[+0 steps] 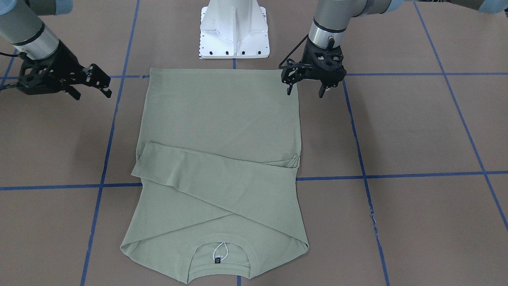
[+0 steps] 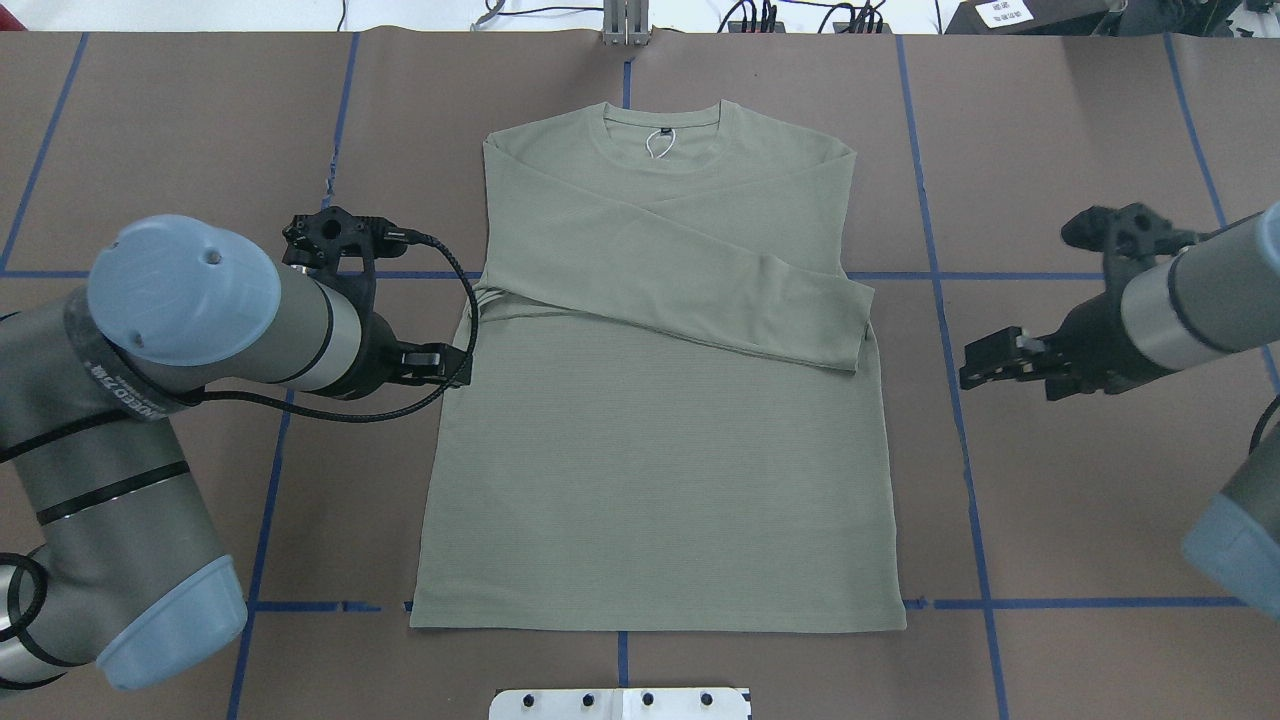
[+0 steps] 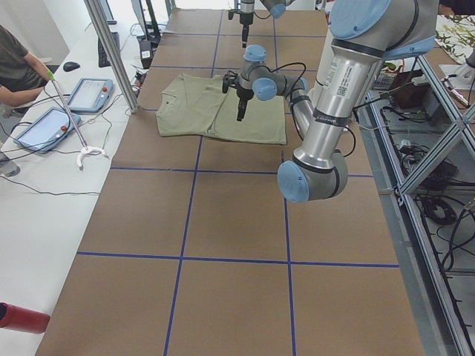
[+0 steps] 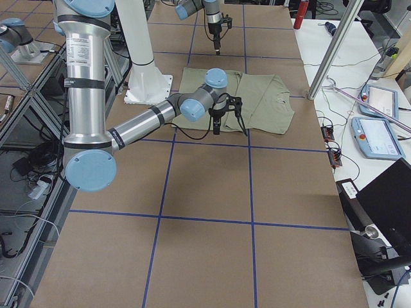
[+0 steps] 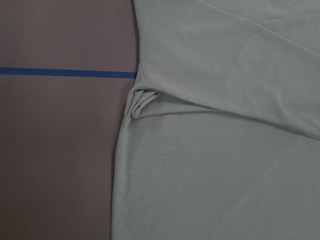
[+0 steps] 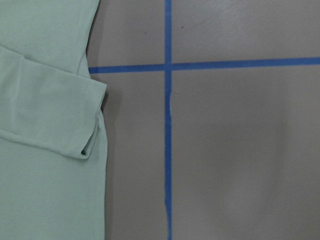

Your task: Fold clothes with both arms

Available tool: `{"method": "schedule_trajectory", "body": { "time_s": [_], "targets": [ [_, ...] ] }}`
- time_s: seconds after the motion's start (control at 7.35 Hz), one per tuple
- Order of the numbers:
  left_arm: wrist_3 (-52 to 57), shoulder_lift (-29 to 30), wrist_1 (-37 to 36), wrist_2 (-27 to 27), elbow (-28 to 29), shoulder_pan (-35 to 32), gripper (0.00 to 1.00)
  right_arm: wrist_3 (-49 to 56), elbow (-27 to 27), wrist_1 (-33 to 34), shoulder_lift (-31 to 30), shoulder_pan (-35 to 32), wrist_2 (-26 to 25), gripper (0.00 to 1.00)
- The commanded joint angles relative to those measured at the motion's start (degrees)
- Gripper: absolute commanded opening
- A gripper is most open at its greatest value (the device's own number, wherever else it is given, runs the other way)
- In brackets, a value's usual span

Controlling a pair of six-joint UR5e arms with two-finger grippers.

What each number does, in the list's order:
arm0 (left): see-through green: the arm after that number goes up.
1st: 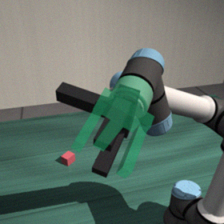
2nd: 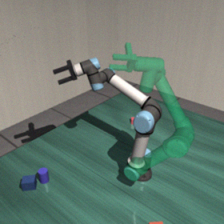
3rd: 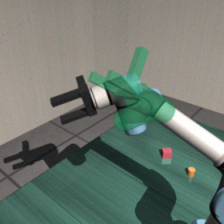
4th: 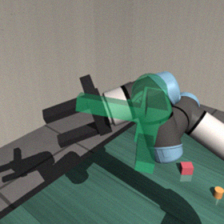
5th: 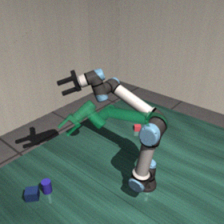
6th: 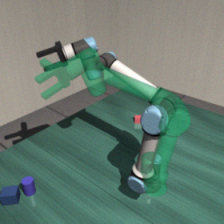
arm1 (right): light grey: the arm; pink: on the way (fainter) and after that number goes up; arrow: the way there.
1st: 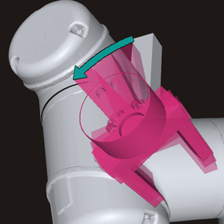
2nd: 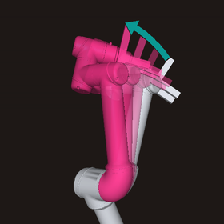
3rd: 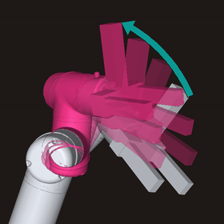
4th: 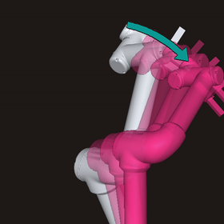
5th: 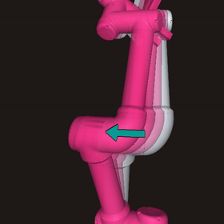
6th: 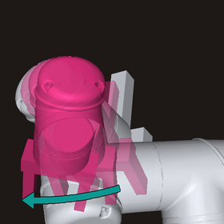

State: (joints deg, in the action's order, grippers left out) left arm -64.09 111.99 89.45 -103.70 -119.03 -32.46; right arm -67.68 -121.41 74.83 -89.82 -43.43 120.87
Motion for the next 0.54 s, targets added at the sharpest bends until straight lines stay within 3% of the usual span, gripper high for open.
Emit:
{"method": "schedule_trajectory", "body": {
  "time_s": [0.0,0.41],
  "targets": [
    [3.7,-3.0,0.29,-0.01,-4.09,-0.06,0.99,-13.75,-1.37,-0.12,2.27,12.44,-9.55,1.0],
    [2.75,-2.92,0.11,-0.01,-4.55,0.2,0.99,-22.55,-0.94,-0.3,1.67,25.8,-20.89,1.0]
  ]
}}
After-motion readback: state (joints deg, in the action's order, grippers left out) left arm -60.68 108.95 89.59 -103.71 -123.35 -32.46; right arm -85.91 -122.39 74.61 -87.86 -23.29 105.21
